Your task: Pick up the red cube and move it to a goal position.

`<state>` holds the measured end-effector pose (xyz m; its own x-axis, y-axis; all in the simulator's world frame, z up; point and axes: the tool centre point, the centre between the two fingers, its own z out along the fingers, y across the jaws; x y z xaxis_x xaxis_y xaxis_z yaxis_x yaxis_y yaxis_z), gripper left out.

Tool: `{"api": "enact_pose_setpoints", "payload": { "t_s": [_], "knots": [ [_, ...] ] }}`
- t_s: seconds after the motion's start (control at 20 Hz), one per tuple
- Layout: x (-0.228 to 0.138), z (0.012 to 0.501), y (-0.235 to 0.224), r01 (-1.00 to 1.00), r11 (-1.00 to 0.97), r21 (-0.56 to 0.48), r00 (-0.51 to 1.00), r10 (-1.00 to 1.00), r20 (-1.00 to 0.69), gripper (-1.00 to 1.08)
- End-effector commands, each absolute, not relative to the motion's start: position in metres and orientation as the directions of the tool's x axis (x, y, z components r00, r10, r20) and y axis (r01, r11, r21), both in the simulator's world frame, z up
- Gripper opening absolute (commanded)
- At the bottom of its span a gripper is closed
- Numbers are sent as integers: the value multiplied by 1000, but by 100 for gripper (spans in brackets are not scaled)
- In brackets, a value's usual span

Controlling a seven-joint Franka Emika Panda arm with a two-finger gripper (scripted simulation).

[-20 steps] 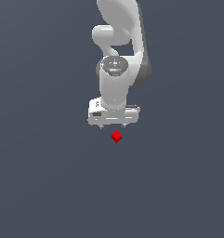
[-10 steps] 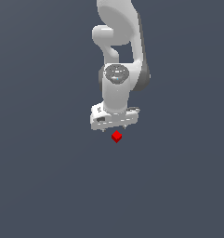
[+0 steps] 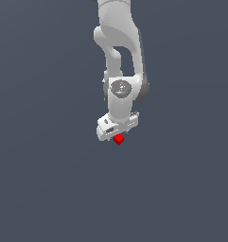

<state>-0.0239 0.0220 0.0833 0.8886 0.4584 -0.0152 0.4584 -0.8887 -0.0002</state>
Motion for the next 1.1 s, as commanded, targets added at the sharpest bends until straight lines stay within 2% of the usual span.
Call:
{"api": "enact_pose_setpoints", "payload": {
  "t_s": [0.0, 0.4, 0.85, 0.9, 1.05],
  "knots": [
    [-27, 68, 24, 523, -852, -1, 852, 523, -11, 100],
    [-35, 34, 29, 659, -753, -2, 753, 659, -2, 100],
    [-38, 20, 29, 706, -709, 0, 709, 706, 0, 100],
    [-38, 20, 29, 706, -709, 0, 709, 706, 0, -100],
    [-38, 20, 29, 706, -709, 0, 709, 706, 0, -100]
  ]
}}
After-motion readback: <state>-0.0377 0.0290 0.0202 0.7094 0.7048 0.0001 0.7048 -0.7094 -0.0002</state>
